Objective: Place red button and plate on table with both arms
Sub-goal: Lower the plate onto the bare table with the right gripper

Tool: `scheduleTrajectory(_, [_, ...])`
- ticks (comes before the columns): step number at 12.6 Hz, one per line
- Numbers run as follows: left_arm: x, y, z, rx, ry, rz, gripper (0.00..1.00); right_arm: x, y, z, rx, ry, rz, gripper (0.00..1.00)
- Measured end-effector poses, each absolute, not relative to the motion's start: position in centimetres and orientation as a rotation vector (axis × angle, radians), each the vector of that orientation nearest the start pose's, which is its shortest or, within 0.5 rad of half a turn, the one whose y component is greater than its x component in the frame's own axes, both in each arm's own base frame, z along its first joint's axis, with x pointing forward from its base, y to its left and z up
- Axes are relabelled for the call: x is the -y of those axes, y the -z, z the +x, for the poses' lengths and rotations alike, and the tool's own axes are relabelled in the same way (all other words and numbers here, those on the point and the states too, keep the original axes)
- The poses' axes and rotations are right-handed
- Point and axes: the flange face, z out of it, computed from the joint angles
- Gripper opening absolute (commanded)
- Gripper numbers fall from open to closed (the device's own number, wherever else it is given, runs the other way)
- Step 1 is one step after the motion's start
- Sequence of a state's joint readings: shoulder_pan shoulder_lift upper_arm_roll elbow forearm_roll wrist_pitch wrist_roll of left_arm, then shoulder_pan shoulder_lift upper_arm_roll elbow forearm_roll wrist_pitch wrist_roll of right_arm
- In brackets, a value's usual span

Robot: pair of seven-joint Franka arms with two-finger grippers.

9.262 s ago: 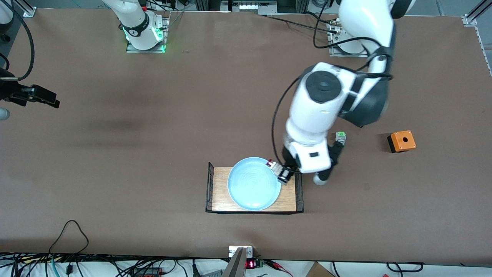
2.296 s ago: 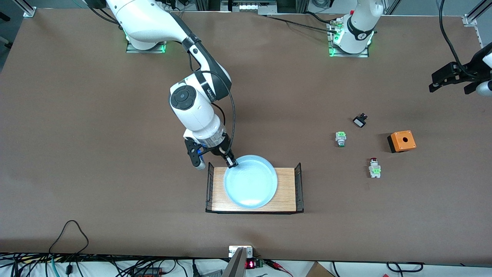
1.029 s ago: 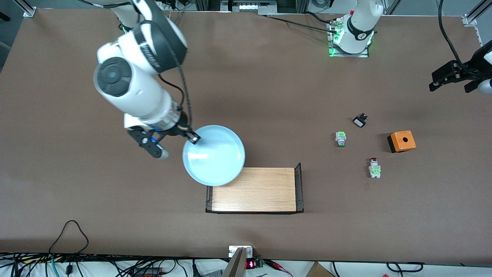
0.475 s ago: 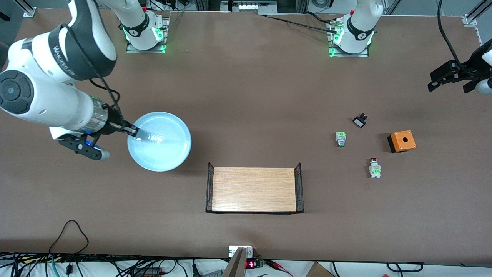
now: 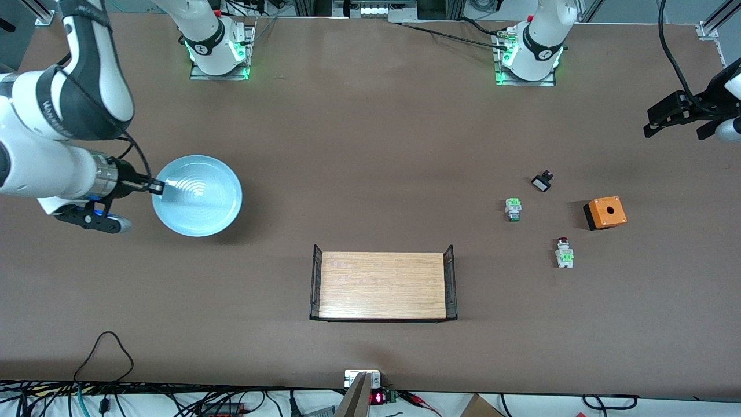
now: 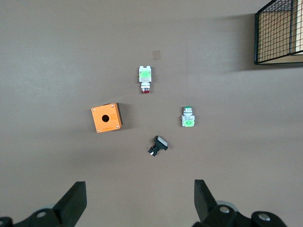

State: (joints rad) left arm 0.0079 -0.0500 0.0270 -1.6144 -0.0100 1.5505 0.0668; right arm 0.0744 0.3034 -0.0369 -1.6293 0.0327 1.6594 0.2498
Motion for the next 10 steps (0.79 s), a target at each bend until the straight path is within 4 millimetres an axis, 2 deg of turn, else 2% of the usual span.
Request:
scheduleTrajectory(3, [-1.8, -63.5, 53.5, -0.048, -0.005, -3.153, 1.0, 1.2, -37.8, 60.0, -0.254, -0.36, -3.106, 0.0])
scheduleTrajectory(10, [-1.8, -63.6, 53.4, -0.048, -0.003, -3.153, 1.0, 6.5, -27.3, 53.1, -0.075, -0.215, -3.105, 0.0])
